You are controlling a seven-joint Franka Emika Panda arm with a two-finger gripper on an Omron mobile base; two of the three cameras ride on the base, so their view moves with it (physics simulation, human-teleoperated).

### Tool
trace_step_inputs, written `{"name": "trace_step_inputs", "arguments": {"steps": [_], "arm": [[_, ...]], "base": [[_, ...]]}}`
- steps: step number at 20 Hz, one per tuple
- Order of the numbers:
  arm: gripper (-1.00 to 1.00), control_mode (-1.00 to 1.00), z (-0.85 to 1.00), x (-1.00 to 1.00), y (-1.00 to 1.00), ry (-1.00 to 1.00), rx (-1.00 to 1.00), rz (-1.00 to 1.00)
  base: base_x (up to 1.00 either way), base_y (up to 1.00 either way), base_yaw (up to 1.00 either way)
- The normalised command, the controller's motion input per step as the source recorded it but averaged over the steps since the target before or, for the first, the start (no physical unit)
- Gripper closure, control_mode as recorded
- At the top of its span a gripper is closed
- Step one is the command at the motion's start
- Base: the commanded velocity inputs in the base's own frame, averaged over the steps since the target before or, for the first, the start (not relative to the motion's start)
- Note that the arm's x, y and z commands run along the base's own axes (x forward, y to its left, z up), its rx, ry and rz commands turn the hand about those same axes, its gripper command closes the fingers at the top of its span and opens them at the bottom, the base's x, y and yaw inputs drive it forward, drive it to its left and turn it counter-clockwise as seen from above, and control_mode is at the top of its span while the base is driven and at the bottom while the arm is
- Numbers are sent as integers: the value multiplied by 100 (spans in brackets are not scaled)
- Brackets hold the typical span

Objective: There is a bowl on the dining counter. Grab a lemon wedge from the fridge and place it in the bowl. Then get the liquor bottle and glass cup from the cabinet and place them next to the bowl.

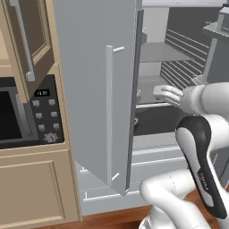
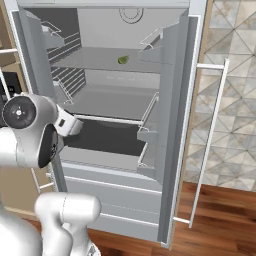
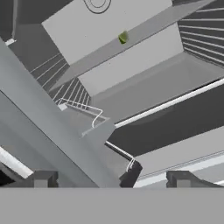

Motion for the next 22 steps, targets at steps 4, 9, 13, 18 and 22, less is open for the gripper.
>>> {"name": "trace_step_inputs", "arguments": {"steps": [4, 9, 13, 18, 22], "arm": [[-100, -100, 0, 100, -12, 0, 19, 0], [-100, -100, 3, 98, 0, 4, 16, 0], [-100, -100, 0, 80, 46, 10, 5, 0], [-100, -100, 0, 27, 98, 15, -2, 3], [-100, -100, 1, -40, 100, 0, -13, 8]], "base": [[0, 0, 0], [0, 0, 0], [0, 0, 0], [0, 0, 0], [0, 0, 0]]}}
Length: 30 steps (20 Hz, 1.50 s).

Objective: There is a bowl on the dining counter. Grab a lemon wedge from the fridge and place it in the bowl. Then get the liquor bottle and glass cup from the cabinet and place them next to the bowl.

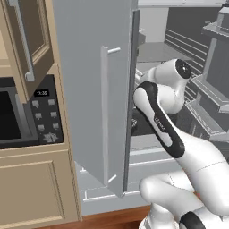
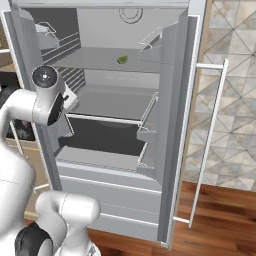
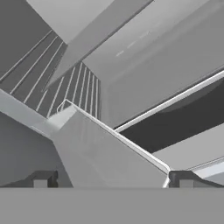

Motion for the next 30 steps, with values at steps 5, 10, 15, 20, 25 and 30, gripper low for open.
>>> {"name": "trace_step_inputs", "arguments": {"steps": [5, 10, 15, 20, 25, 30], "arm": [[-100, -100, 0, -65, 100, 0, -27, 13], [-100, -100, 0, -72, 100, 0, -27, 17], [-100, -100, 3, -65, 100, 0, -23, 17], [-100, -100, 17, -45, 54, -1, -18, 13], [-100, -100, 43, -13, -69, -7, -2, 0], [-100, -100, 39, 0, -100, -5, 0, -1]], "base": [[0, 0, 0], [0, 0, 0], [0, 0, 0], [0, 0, 0], [0, 0, 0], [0, 0, 0]]}}
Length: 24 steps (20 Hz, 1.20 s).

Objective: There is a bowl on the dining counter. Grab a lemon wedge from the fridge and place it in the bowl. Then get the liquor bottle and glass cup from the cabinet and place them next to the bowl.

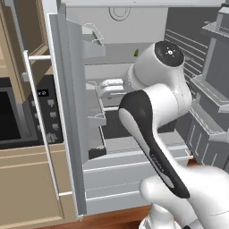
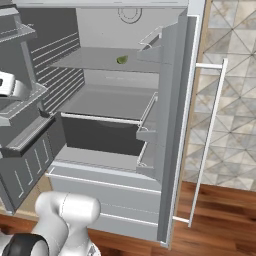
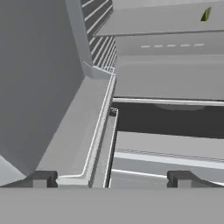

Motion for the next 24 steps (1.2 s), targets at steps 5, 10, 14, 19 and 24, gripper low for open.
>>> {"name": "trace_step_inputs", "arguments": {"steps": [5, 10, 14, 19, 24], "arm": [[-100, -100, 21, 28, -97, -7, 0, -5], [-100, -100, 8, 45, -80, -14, 0, -2], [-100, -100, 1, 35, -72, -18, 0, 0], [-100, -100, -8, 21, -54, -6, 0, -7], [-100, -100, -2, 2, -7, 5, 0, -4]], "base": [[0, 0, 0], [0, 0, 0], [0, 0, 0], [0, 0, 0], [0, 0, 0]]}}
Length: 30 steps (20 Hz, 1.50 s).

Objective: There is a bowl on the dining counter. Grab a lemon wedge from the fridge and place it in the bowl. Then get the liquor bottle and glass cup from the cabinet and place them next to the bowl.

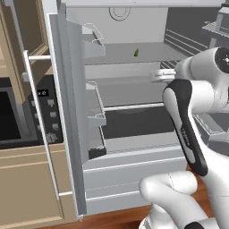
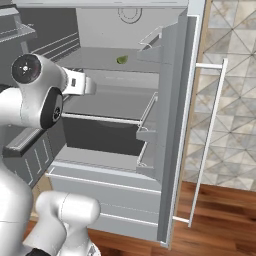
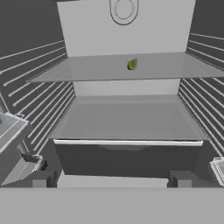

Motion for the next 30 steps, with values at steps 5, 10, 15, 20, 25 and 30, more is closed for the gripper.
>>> {"name": "trace_step_inputs", "arguments": {"steps": [5, 10, 15, 20, 25, 30], "arm": [[-100, -100, 0, 6, -1, 1, 0, -1], [-100, 100, 0, 0, 0, 0, 0, 0], [-100, 100, 0, 0, 0, 0, 0, 0], [-100, 100, 0, 0, 0, 0, 0, 0], [-100, 100, 0, 0, 0, 0, 0, 0], [-100, -100, 18, 23, 0, 0, -1, -1]], "base": [[0, 0, 0], [24, -6, -8], [59, -1, -5], [51, 0, -1], [44, 0, -1], [0, 0, 0]]}}
